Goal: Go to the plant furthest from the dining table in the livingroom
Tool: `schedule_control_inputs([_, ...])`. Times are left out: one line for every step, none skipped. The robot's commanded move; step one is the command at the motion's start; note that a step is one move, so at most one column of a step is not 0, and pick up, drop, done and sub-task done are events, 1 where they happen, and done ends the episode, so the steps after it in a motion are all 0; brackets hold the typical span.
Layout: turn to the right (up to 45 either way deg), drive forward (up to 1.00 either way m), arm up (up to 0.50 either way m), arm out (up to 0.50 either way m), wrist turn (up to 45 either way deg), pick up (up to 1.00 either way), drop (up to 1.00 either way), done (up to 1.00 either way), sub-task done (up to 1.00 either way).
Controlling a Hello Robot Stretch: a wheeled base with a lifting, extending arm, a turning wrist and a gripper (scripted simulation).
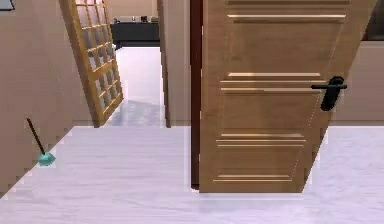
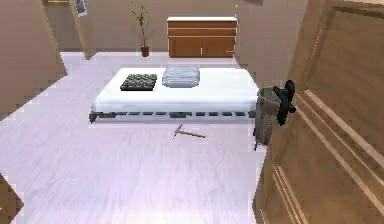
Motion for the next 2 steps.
schedule_control_inputs([-21.0,0.00,0.00,0.00,0.0,0.00,0.00,0.00,0.00])
schedule_control_inputs([0.0,1.00,0.00,0.00,0.0,0.00,0.00,0.00,0.00])
